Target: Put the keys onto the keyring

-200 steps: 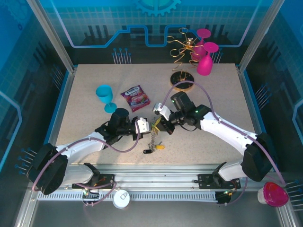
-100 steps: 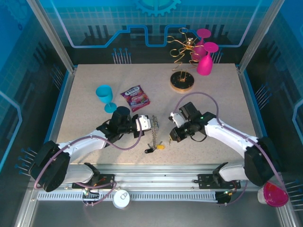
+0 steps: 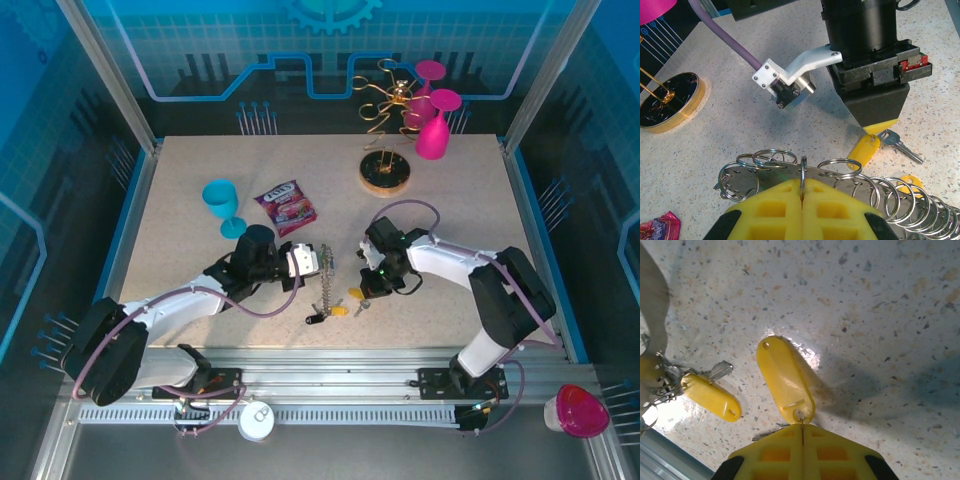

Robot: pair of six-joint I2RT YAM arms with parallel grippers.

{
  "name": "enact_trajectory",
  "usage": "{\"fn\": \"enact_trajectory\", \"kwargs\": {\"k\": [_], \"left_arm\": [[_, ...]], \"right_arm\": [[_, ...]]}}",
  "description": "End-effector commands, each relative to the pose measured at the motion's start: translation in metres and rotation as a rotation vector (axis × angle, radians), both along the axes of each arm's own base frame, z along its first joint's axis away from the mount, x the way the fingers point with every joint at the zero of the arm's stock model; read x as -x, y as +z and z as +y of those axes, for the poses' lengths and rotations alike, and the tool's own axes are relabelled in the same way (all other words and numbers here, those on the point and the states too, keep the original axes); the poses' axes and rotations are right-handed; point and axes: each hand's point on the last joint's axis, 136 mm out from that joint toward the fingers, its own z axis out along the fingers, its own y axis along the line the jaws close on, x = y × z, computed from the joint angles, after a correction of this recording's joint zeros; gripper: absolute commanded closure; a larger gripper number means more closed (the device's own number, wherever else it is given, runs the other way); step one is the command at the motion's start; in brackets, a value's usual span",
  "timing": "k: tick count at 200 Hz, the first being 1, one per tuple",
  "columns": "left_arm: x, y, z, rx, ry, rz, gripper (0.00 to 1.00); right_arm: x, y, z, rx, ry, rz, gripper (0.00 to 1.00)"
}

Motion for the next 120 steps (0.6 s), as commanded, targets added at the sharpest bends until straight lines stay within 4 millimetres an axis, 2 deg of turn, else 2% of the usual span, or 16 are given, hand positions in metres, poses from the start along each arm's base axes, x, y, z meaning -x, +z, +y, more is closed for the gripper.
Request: {"fn": "enact_trajectory", "kwargs": {"k": [1, 16, 68, 120], "left_arm": [[-0.0018, -0.0074, 0.0027, -0.015, 0.010, 0.017, 1.00], [-0.0022, -0.0069, 0.0030, -0.014, 0.011, 0.016, 1.00], [-0.0022, -0.0082, 0.0030, -0.018, 0.010, 0.019, 1.00], [-0.0024, -0.0089, 0.0037, -0.019, 0.011, 0.021, 1.00]], "right_arm": [[-0.0053, -0.0045, -0.0029, 0.018, -0.030, 0.025, 1.00], [-0.0051, -0.0069, -0.0018, 0.013, -0.029, 0.034, 1.00], [-0.0002, -0.0083, 0.0008, -0.005, -0.020, 0.060, 0.83], [0.0040, -0.0079, 0.0050, -0.031, -0.018, 0.080, 0.80]]}}
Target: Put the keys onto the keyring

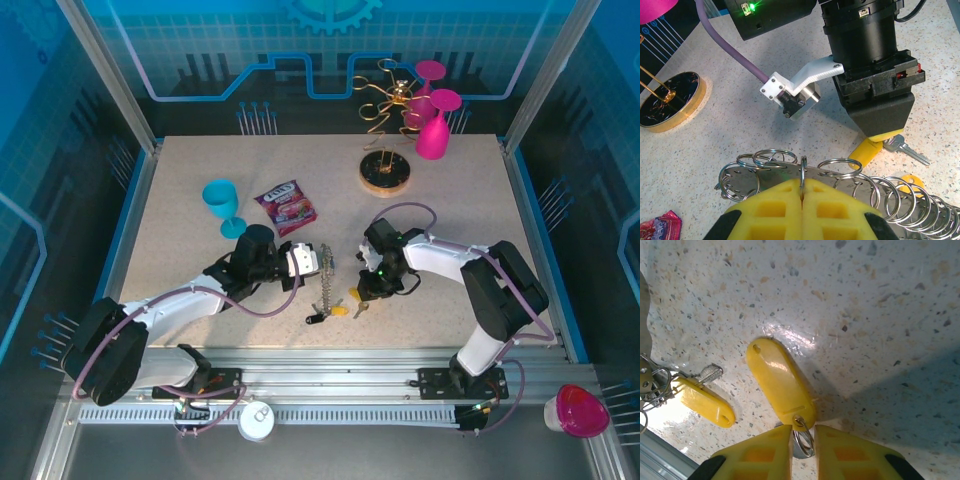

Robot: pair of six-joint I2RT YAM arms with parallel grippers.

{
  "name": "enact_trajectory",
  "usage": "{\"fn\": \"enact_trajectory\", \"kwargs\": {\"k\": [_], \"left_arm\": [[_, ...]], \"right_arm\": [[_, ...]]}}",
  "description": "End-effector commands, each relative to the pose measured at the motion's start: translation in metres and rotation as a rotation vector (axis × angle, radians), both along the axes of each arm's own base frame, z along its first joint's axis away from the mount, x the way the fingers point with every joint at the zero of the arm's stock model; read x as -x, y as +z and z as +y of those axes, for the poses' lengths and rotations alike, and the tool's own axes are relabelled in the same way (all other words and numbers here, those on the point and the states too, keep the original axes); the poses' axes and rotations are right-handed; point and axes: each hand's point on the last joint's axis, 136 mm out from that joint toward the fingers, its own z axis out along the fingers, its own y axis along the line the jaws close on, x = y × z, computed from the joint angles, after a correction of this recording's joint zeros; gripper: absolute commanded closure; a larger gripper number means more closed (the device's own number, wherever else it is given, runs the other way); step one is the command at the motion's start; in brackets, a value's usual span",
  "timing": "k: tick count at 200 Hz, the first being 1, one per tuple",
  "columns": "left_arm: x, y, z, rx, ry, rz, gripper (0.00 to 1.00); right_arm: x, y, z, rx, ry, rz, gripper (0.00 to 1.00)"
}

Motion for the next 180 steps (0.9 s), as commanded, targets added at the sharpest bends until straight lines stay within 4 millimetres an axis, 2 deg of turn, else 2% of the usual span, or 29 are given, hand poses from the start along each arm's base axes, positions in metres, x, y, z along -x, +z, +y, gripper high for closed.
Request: {"fn": "enact_trajectory", "kwargs": {"k": [1, 87, 113, 137, 152, 180], "left_arm": [[-0.002, -0.009, 0.003, -0.019, 0.009, 0.021, 1.00], [-0.001, -0.007, 0.003, -0.018, 0.008, 0.015, 1.00], [-0.001, -0.006, 0.004, -0.017, 0.009, 0.012, 1.00], [-0.001, -0.006, 0.004, -0.018, 0.009, 0.012, 1.00], [-0.001, -0.006, 0.004, -0.018, 0.009, 0.010, 1.00], [-0.002, -0.005, 0.004, -0.018, 0.010, 0.007, 1.00]], "right_arm": [[0.000, 0.002, 0.003, -0.025, -0.009, 0.026, 0.80], [0.006, -0.004, 0.002, -0.011, -0.006, 0.055, 0.84], [0.004, -0.003, 0.003, -0.015, -0.009, 0.044, 0.92], [0.001, 0.005, 0.005, -0.025, -0.008, 0.018, 1.00], [-0.002, 0.014, 0.006, -0.040, -0.005, -0.012, 1.00], [-0.008, 0.045, 0.010, -0.089, 0.060, -0.136, 1.00]]}}
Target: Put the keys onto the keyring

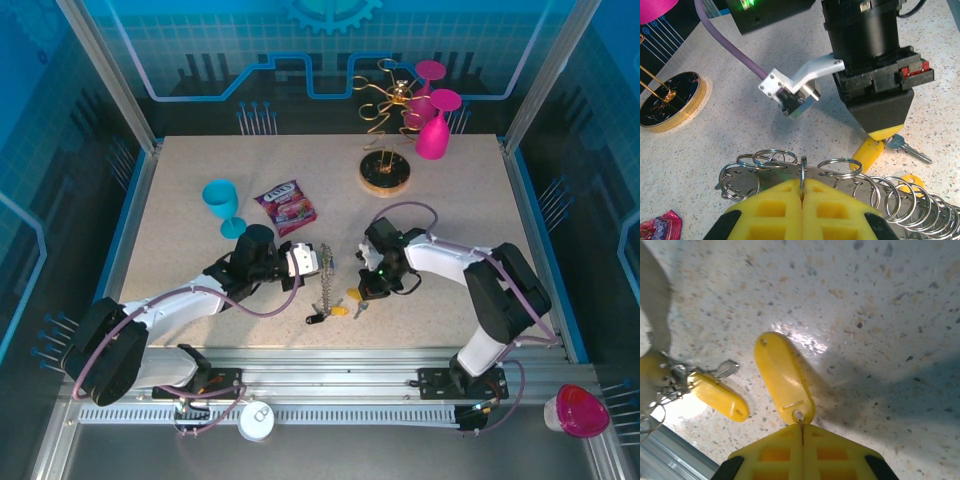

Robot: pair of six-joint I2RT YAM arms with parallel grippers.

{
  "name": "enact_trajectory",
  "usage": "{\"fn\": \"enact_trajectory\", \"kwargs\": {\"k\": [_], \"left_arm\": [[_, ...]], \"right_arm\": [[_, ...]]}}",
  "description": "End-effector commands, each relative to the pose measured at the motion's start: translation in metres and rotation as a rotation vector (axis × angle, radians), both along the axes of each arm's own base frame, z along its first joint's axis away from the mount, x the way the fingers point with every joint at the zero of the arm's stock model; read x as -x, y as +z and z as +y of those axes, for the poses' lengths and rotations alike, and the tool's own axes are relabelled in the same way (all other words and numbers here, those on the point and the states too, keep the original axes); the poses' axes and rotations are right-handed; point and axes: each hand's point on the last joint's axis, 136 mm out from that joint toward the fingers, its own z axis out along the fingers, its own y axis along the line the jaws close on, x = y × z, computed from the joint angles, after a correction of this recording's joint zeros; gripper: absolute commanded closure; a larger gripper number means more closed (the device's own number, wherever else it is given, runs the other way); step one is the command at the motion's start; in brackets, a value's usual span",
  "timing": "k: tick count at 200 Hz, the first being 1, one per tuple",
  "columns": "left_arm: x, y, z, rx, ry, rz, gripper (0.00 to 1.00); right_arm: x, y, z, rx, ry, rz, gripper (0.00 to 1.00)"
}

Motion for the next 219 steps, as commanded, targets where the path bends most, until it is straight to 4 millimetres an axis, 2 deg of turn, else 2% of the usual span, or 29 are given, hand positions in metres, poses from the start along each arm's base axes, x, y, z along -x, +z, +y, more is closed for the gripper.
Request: {"fn": "enact_trajectory", "kwargs": {"k": [1, 51, 94, 143, 219], "left_arm": [[-0.001, -0.006, 0.003, -0.017, 0.010, 0.009, 1.00], [0.001, -0.003, 0.001, 0.004, -0.007, 0.011, 1.00], [0.005, 0.000, -0.002, 0.025, -0.032, 0.015, 1.00], [0.011, 0.002, -0.004, 0.039, -0.054, 0.015, 1.00], [0.015, 0.001, -0.009, 0.046, -0.073, 0.025, 1.00]], "right_arm": [[-0.007, 0.035, 0.007, -0.056, 0.060, -0.126, 1.00], [-0.011, 0.099, 0.030, -0.223, 0.366, -0.512, 1.00], [-0.006, 0.137, 0.053, -0.343, 0.560, -0.639, 1.00], [-0.001, 0.147, 0.069, -0.365, 0.696, -0.662, 1.00], [-0.010, 0.144, 0.085, -0.370, 0.723, -0.666, 1.00]]}}
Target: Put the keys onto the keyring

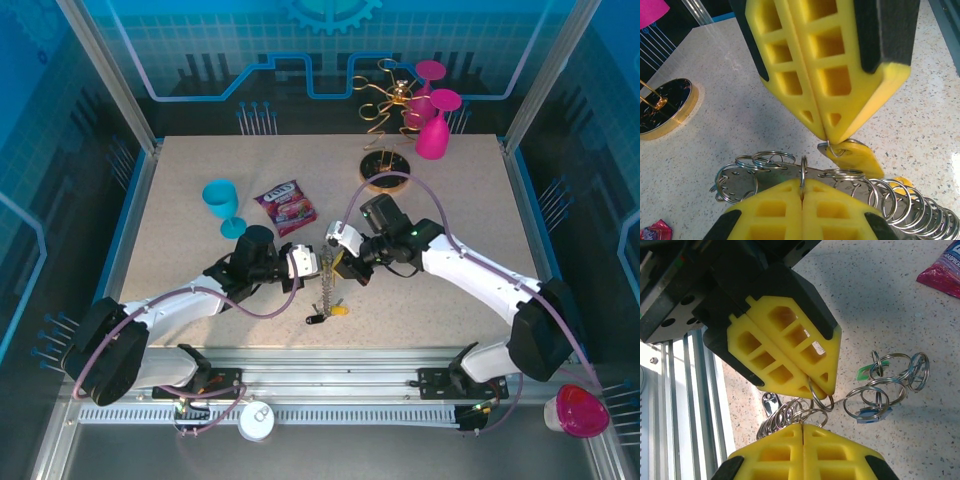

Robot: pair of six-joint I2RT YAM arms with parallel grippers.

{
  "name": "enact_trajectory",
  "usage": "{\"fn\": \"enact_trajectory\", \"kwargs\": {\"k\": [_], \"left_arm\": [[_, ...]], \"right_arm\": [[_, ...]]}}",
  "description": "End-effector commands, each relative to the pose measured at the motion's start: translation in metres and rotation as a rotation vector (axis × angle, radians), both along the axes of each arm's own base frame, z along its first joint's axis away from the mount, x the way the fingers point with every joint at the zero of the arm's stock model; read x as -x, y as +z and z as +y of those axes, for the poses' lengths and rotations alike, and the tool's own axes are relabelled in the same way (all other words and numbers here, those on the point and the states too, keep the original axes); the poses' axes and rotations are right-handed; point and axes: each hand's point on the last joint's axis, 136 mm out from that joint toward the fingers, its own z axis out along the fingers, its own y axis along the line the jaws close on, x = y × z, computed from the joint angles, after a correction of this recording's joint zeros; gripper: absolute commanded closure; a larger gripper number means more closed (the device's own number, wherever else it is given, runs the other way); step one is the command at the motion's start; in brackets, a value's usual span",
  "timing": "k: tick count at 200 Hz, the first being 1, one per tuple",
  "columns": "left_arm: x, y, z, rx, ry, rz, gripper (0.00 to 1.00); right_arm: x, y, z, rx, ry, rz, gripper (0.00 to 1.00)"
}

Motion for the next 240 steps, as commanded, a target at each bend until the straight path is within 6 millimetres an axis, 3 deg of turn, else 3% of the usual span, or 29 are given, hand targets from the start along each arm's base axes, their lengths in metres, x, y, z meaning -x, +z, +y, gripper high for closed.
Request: {"fn": "enact_trajectory", "kwargs": {"k": [1, 131, 240], "left_arm": [[0.008, -0.001, -0.006, 0.024, -0.035, 0.018, 1.00], [0.011, -0.002, -0.006, 0.011, -0.052, -0.003, 1.00], [0.020, 0.003, -0.006, 0.029, -0.086, -0.035, 1.00]], "right_arm": [[0.002, 0.009, 0.011, -0.027, 0.041, -0.013, 1.00], [-0.012, 0.015, 0.017, -0.079, -0.022, -0.038, 1.00], [-0.047, -0.016, -0.007, 0.085, -0.267, 0.007, 1.00]]}}
